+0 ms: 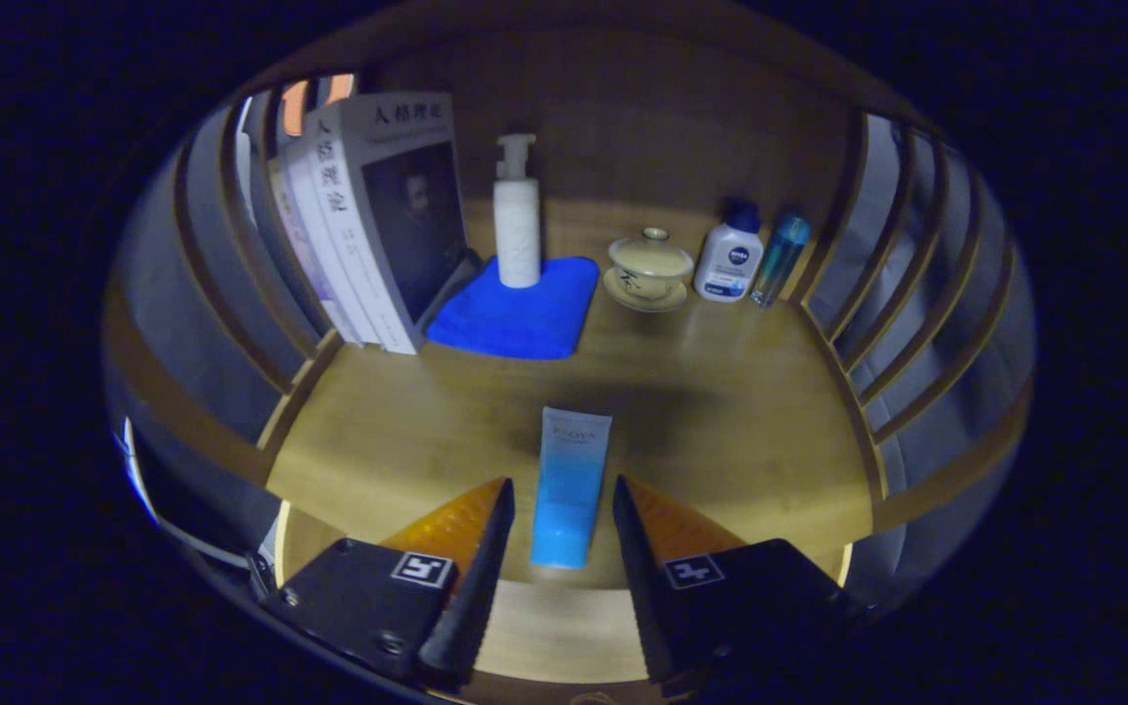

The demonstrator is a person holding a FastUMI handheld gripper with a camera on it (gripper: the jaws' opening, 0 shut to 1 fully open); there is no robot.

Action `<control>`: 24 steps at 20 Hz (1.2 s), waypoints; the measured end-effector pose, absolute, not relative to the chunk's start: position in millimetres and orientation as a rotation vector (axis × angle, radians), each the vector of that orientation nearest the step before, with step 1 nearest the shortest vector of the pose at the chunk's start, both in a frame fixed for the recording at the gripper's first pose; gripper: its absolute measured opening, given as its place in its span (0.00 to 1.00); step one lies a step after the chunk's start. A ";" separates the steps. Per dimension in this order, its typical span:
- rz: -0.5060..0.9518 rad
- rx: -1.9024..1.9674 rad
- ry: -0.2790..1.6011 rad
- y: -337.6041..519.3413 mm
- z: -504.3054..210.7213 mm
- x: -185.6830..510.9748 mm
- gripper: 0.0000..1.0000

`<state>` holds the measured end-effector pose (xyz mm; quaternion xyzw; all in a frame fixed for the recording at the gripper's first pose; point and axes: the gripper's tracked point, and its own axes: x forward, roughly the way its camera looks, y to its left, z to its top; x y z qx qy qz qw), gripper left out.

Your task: Pull open the drawer, take out the items inside it, and place them on the countertop above the cabinet.

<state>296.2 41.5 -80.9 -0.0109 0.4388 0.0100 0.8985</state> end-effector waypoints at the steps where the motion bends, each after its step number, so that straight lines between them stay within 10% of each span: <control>1: 0.037 -0.026 0.895 41.5 -76.8 284.0 0.73; 24: 0.225 0.025 0.434 60.8 -49.8 61.1 0.82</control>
